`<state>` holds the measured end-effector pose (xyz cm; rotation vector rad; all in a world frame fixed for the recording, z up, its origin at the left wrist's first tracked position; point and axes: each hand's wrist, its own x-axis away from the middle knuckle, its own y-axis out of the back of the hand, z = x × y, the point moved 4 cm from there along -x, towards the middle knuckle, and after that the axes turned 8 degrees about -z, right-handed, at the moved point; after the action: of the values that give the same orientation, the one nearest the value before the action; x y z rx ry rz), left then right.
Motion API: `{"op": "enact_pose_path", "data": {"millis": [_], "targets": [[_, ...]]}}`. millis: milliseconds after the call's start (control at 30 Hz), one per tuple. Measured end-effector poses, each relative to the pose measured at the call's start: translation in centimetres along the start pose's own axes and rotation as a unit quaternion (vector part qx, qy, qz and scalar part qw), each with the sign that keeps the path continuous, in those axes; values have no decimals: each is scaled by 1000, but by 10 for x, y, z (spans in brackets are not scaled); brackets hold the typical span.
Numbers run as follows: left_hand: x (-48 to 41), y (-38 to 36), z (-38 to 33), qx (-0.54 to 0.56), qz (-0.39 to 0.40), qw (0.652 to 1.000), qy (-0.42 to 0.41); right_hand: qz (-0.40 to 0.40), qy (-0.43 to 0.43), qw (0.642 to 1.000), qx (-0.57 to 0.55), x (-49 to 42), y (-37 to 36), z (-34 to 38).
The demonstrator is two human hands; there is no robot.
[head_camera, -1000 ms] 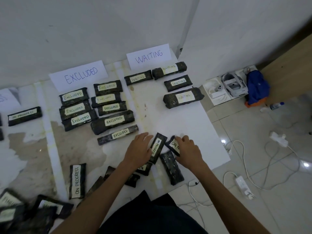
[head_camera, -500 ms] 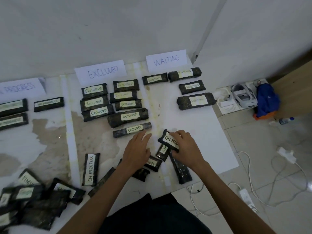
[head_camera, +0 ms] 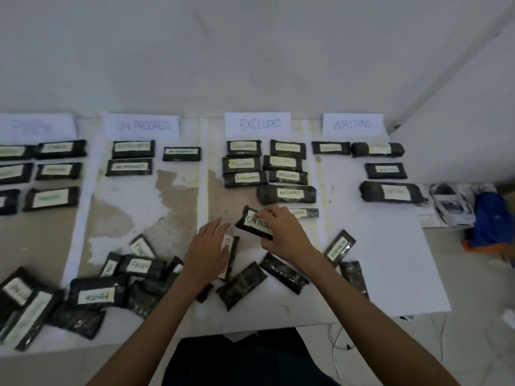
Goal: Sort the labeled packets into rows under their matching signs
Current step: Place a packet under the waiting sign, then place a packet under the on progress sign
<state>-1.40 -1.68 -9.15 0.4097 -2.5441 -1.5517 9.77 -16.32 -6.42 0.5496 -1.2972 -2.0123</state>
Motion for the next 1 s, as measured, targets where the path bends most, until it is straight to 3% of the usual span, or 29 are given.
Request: {"op": "enact_pose_path", "data": {"millis": [467,767,1000], "targets": [[-18,57,148,-11,19,997,75,51,52,995,68,-118,-50,96],[-61,47,211,-30,66,995,65,69,50,993,83,-198,-97,118],[-81,38,237,-38,47,998,25,66,55,993,78,-241,-125,123]]}}
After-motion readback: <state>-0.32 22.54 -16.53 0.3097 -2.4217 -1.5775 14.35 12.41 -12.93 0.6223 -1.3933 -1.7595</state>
